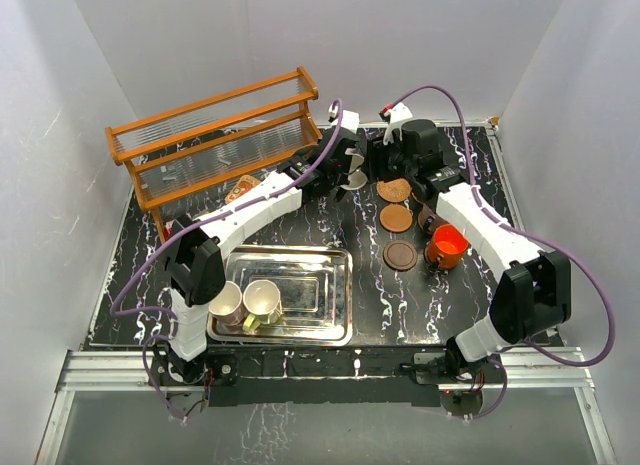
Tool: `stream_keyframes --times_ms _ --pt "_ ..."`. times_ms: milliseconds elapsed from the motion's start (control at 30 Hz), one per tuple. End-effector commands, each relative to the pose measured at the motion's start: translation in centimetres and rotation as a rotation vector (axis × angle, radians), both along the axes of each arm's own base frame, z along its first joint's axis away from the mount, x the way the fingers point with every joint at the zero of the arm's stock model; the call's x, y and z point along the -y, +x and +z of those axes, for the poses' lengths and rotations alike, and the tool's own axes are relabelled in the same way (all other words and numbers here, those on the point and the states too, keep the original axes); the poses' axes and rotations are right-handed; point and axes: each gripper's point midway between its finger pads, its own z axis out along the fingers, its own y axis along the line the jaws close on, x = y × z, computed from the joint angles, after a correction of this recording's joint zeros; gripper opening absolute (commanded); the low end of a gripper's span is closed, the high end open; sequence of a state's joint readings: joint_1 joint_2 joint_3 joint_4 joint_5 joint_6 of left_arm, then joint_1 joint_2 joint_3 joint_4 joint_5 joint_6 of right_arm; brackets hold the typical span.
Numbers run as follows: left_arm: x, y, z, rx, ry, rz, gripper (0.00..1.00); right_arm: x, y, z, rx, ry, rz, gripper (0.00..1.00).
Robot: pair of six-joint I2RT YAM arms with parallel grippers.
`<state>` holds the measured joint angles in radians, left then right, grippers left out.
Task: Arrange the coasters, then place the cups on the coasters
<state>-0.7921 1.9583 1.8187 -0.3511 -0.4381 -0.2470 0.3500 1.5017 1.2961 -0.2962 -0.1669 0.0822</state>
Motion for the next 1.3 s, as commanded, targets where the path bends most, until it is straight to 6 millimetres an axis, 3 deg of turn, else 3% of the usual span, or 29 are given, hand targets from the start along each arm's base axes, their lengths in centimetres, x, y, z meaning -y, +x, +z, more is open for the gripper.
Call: stream_keyframes --times_ms 0,300,500,633,800,1267 --pt "0.3 0.5 6.9 0.142 -0.134 0.043 0.00 0.8 1.6 1.6 0.058 -0.029 -0.073 0.40" --pt "1.0 -0.2 6.9 0.133 -0.140 -0.009 0.09 1.5 2.2 0.9 0.053 -0.058 -0.119 0.26" --pt "1.9 -1.2 7.2 0.121 -0.152 -0.093 0.14 3.2 2.7 1.1 0.075 -0.103 -0.195 0.00" --pt "2.4 -1.9 7.4 0.113 -0.153 -0.164 0.17 4.1 2.8 1.3 0.083 -0.115 -0.226 0.00" --pt "3.1 -3.0 7.4 0.095 -0.150 -0.250 0.31 5.4 3.1 1.4 0.083 -0.119 -0.262 0.00" --pt "0.5 -4.4 6.1 0.100 -0.025 -0.294 0.59 9.1 4.8 1.0 0.051 -0.133 -0.361 0.00"
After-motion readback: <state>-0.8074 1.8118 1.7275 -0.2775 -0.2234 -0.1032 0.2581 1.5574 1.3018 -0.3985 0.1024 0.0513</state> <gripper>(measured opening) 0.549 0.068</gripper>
